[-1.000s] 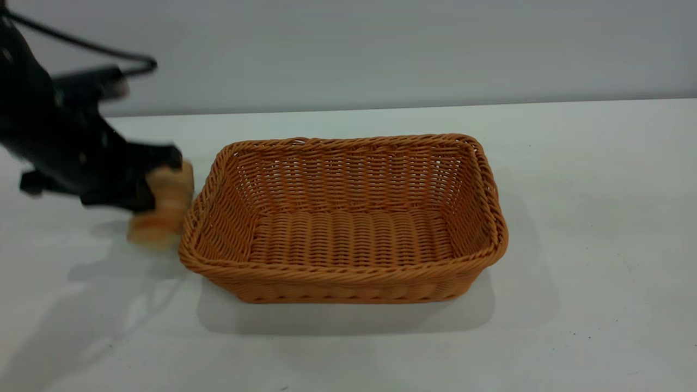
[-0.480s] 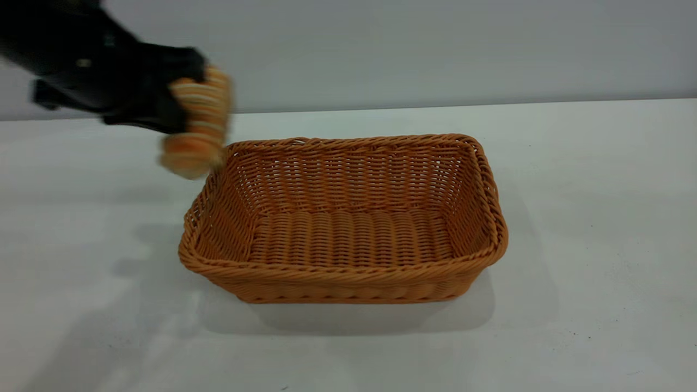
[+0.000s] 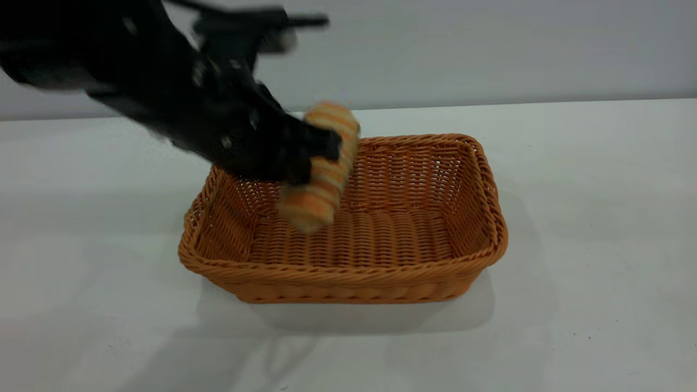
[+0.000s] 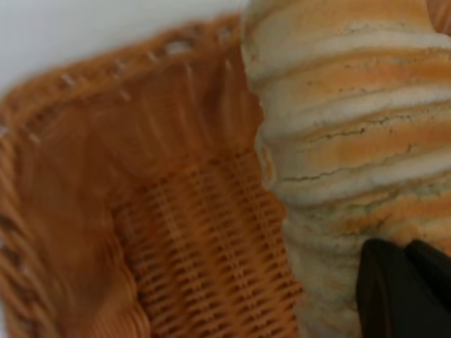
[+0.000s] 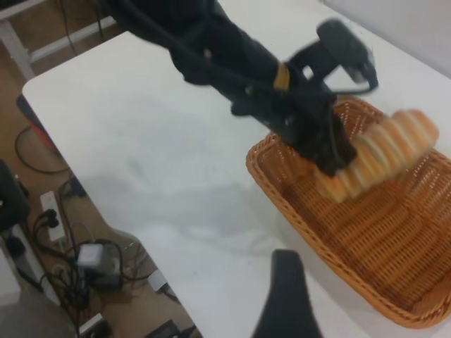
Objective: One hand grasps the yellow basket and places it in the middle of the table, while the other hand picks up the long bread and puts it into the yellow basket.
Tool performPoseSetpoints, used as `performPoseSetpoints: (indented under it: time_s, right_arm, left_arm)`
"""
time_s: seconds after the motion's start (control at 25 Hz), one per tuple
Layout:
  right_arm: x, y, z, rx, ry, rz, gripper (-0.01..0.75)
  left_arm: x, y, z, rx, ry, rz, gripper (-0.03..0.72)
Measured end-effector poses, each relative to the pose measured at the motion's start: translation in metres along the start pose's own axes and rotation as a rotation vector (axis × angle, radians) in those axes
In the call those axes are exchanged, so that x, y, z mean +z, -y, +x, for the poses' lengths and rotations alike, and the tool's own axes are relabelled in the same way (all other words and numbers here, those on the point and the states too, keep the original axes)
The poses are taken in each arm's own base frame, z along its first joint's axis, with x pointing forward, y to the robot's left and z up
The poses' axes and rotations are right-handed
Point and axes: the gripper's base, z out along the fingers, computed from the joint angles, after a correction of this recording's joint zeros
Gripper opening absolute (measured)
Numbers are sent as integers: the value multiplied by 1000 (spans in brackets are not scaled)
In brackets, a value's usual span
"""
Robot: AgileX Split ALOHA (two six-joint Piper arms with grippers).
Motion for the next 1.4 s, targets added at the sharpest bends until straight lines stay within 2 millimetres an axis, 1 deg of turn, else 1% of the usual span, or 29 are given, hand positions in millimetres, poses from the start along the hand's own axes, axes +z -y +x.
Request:
performPoseSetpoints:
  time_s: [0.08,0.12,0.2,0.28,0.4,0.44,0.52,0.64,0.76,0.8,0.88,1.0,1.12,1.2,1.32,1.4]
  right_arm:
    - [0,0,0,-1,-2,0,585]
    - [0,0,0,1,-2,-1,585]
    - [0,0,0,3,-4,-3,585]
    - [-1,-1,1,2,-6,-6,585]
    - [-8,-6,1,-14,12,-1,585]
    - [-12,-8,1,-28,22,7,585]
    - [-20,-12,3,-49,31,30,585]
    - [-34,-18,8,-47,41,79,585]
    - [-46,-20,16,-18,14,151,585]
    - [-50,-21,19,-4,1,171,585]
    - [-56,-20,25,14,-37,225,585]
    - [-64,-21,35,56,-86,291,585]
    - [-71,-20,42,96,-131,341,585]
    - [-75,-21,46,106,-149,365,585]
    - [-78,-23,55,113,-150,383,585]
    - [-74,-24,70,124,-168,384,585]
  left_arm:
    - [7,-1,6,2,-22,-5,70]
    - [8,-1,7,2,-25,-6,102]
    - [8,-1,5,6,-3,-7,194]
    - [7,-1,1,8,28,-7,315]
    - [-1,1,-7,41,70,-1,464]
    - [-6,2,-10,68,83,2,502]
    - [-20,4,-17,139,93,11,544]
    - [-50,8,-29,271,99,30,564]
    - [-91,3,-43,302,129,40,569]
    - [-103,-2,-47,293,130,36,570]
    - [-133,-14,-54,266,150,25,570]
    - [-175,-30,-55,228,158,8,570]
    - [-213,-39,-50,205,152,-2,570]
    - [-238,-42,-44,200,157,-8,570]
    - [-266,-43,-30,200,151,-11,570]
    - [-278,-41,-17,206,133,-4,571]
